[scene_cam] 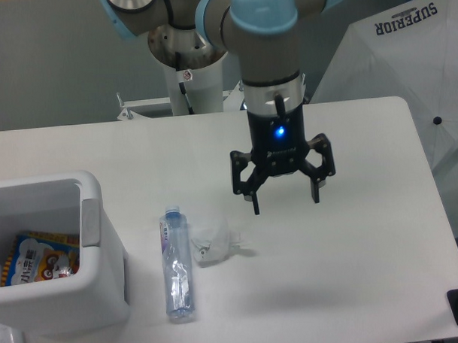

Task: Place the trash in the trash can
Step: 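Move the open gripper over the crumpled clear plastic wrapper, then lower the gripper onto the wrapper and close on it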

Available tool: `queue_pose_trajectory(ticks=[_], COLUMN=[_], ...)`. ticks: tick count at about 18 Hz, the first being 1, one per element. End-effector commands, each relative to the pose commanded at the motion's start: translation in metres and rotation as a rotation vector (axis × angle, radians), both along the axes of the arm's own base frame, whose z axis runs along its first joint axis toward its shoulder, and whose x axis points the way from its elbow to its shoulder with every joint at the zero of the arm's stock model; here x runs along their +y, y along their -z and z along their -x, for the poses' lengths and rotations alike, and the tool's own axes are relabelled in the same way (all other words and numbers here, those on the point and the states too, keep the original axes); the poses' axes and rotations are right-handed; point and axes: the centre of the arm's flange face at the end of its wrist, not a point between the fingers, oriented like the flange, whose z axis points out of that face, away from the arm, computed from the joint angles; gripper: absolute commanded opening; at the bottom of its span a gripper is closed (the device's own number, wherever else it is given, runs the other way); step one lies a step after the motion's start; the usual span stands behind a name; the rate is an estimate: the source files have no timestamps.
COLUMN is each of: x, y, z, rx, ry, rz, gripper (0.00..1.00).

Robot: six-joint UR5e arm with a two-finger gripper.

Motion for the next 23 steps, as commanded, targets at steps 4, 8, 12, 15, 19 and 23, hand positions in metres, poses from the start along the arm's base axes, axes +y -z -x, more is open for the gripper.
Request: queue_pose_trajectory(ticks=[4, 8, 12, 15, 19, 23], x=[0.0, -0.005, -0.005, -0.008, -0.006, 0.006], y=[0.032, 0.066, 0.091, 0.116, 0.144, 0.16], z=[-0.019, -0.036, -0.045, -0.053, -0.052, -0.055], rx=[0.018, 0.016, 0.006, -0.002, -0.028, -0.048], ry=[0.179, 0.33, 0.431, 0.537, 0.601, 0.622], rz=[0.091, 0.167, 0.211, 0.258, 0.291, 0.302], gripper=[1.0, 1.0, 1.0, 1.0, 1.0, 1.0])
